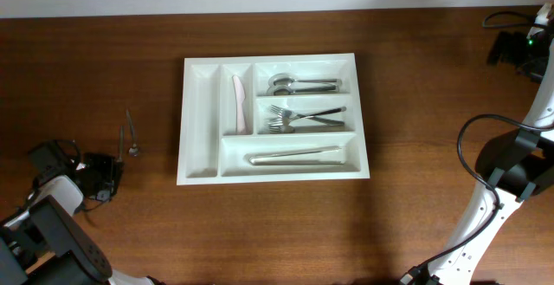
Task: Pack container
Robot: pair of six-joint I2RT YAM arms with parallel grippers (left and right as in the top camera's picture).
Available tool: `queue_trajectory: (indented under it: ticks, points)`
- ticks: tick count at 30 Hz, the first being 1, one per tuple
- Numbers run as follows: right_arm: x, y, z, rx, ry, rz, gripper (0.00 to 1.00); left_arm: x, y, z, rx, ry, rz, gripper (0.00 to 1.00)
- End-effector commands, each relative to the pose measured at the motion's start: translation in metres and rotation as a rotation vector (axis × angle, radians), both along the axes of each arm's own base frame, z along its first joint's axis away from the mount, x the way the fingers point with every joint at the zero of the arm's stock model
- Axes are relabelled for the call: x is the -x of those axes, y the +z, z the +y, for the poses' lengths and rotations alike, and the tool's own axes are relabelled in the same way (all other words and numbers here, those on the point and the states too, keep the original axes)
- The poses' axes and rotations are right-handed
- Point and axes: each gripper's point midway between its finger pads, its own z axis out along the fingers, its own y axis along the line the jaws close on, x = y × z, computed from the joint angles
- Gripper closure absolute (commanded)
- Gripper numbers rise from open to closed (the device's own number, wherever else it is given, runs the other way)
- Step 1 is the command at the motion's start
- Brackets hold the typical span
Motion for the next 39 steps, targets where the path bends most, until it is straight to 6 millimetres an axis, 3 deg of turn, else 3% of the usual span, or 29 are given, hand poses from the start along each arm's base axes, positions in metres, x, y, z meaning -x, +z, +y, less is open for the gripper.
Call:
queue_trajectory:
  ticks: [1,6,18,28,39]
  points:
    - [0.004,0.018,-0.002,0.016,-0.008,-0.032,0.01,0.005,-0.006,-0.001,0.015,0.003,0.016,0.87]
    - [0.004,0.018,-0.002,0.016,-0.008,-0.032,0.01,0.004,-0.006,-0.001,0.014,0.003,0.015,0.93]
    - [0.004,0.018,-0.002,0.016,-0.009,-0.032,0.01,-0.003,-0.001,-0.003,0.023,-0.011,-0.029,0.94]
    - [0.004,0.018,-0.002,0.016,-0.009,-0.032,0.01,-0.013,0.020,0.002,-0.020,-0.023,-0.099,0.95]
    - [0.004,0.018,-0.002,0.016,-0.008,-0.032,0.01,-0.021,0.060,0.006,-0.106,-0.062,-0.199,0.98]
